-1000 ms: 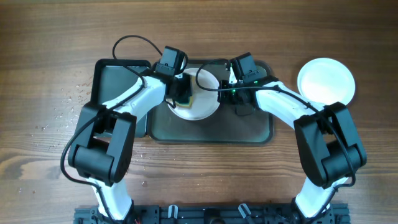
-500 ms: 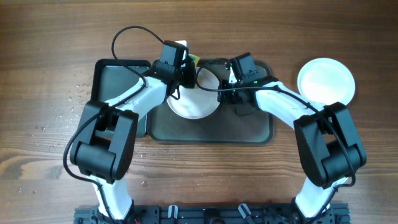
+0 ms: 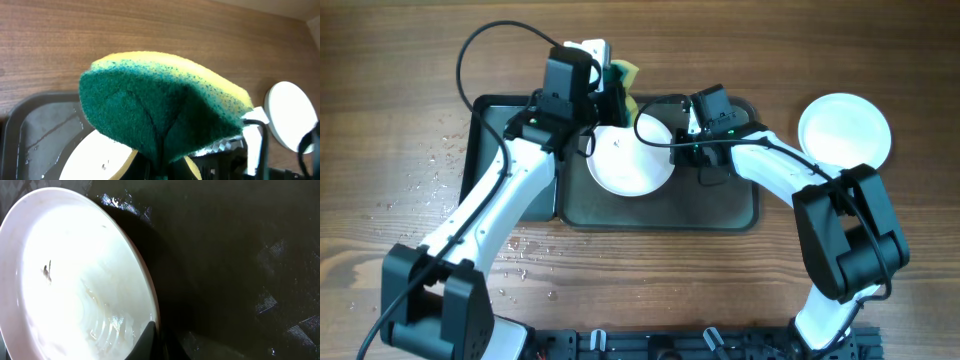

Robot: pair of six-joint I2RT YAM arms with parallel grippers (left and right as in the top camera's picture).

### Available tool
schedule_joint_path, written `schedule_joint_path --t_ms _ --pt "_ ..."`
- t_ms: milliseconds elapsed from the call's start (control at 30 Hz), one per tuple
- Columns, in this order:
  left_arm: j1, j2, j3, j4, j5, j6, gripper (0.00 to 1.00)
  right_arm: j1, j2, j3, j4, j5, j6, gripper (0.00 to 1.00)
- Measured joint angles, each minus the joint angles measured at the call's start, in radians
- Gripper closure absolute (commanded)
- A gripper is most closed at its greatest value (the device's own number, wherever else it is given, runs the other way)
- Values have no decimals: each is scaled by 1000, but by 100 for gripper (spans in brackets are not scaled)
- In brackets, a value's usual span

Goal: Clean dirty plates on tray and stack at the side
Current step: 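Scrub the plate with the sponge while the right gripper holds it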

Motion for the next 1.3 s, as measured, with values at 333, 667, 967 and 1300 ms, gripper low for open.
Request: schedule_joint_path --t_ms 333,667,967,1300 --pt "0 157 0 68 4 0 96 0 0 0 0 -2 0 96" --pt "0 299 0 144 4 -2 96 0 0 0 0 -2 0 96" --pt "0 302 0 182 -4 -24 96 0 0 0 1 -2 0 95" --pt "2 340 0 101 -21 -23 96 0 0 0 1 -2 -1 96"
